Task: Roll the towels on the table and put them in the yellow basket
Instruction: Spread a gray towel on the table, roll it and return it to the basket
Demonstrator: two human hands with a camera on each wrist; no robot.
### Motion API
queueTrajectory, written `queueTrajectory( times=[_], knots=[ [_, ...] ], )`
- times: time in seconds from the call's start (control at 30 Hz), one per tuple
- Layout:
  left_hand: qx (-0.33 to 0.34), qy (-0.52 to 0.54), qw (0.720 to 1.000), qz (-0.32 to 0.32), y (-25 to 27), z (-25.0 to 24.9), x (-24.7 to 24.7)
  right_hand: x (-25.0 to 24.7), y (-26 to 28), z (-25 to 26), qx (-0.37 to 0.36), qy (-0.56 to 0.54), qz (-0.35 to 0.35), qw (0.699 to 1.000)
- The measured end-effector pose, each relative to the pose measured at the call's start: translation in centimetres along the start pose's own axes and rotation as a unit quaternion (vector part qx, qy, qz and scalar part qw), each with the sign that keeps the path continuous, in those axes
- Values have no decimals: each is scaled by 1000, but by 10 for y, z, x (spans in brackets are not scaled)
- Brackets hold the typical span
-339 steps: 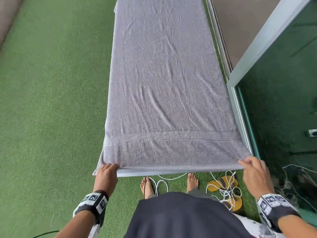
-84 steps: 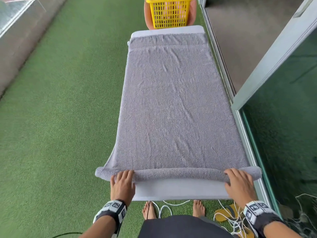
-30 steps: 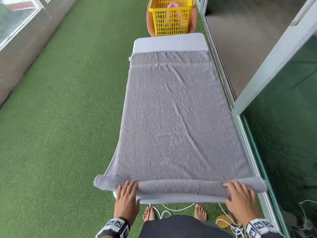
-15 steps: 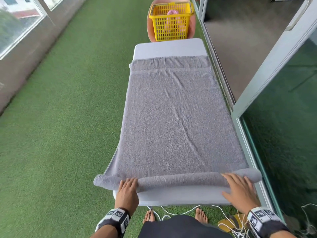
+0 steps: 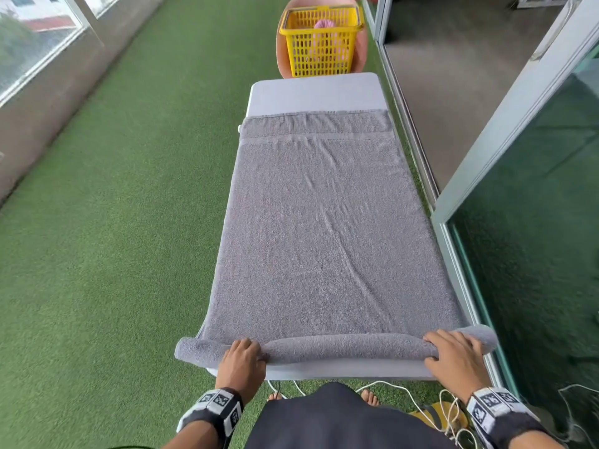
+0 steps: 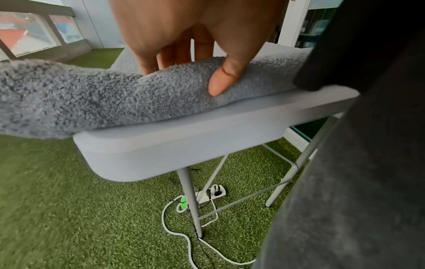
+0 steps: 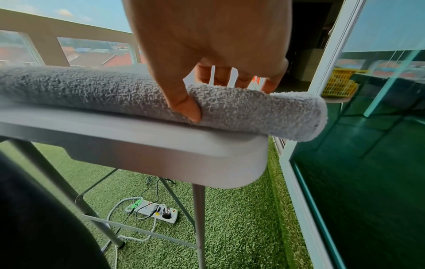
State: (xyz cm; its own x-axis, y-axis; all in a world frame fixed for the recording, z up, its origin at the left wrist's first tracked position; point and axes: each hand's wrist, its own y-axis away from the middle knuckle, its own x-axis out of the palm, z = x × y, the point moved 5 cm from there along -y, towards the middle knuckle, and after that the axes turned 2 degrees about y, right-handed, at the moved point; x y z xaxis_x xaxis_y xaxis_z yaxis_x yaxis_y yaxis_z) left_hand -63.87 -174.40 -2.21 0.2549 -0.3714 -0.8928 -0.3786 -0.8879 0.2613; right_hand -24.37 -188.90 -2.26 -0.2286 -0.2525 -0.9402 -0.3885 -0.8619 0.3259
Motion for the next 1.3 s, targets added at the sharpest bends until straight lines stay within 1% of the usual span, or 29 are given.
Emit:
queueTrajectory(
  times=[0.13,0.2,0.23,0.27,0.3,0.33,0.4,0.47,0.53,0.6,0.7,0.83,0.93,1.0,1.03,1.1,1.2,1.3],
  knots=[
    [-2,4,1000,-2,-6,17,-10,-8,-12,6,-24,25,23,999],
    [10,-20,999,-28,-13,28,-10,-15,-20,2,-20,-8,-4,1000],
    [1,-28,999,-37,-16,33,-10,-17,-23,0,-17,-22,-23,999],
    [-18,-24,999,-27,-15,35,-10,-16,-24,-1,-13,-34,-21,999],
    [-33,-15,999,-8,-12,37,-7,-13,-23,-1,-12,-47,-4,999],
    [-27,-25,999,5,-8,39,-3,-7,-19,0,-21,-50,23,998],
    [1,-63,998,26,5,41,6,9,-6,2,-36,-4,70,997],
    [20,-99,994,38,18,45,13,20,5,0,-33,18,74,997],
    [12,-107,994,17,24,47,12,20,8,1,-29,16,49,998],
    [23,-102,995,-3,20,43,1,9,5,8,-17,14,47,999],
    [32,-114,991,-58,5,40,-20,-12,-13,10,-18,40,33,999],
    [2,-85,996,-39,-11,40,-24,-27,-28,9,-22,-2,-24,999],
    [26,-76,997,0,1,38,-10,-12,-17,9,-26,-36,0,999],
    [40,-90,995,22,15,39,2,9,-4,5,-20,-14,21,999],
    [42,-92,995,8,21,40,6,18,3,2,-16,-2,34,999],
    [29,-70,997,12,26,40,8,23,10,2,-12,-1,44,999],
    [30,-68,997,-7,18,37,-4,6,4,11,5,2,59,998],
    [38,-71,996,-47,-2,33,-20,-16,-17,14,-3,22,48,999]
  ],
)
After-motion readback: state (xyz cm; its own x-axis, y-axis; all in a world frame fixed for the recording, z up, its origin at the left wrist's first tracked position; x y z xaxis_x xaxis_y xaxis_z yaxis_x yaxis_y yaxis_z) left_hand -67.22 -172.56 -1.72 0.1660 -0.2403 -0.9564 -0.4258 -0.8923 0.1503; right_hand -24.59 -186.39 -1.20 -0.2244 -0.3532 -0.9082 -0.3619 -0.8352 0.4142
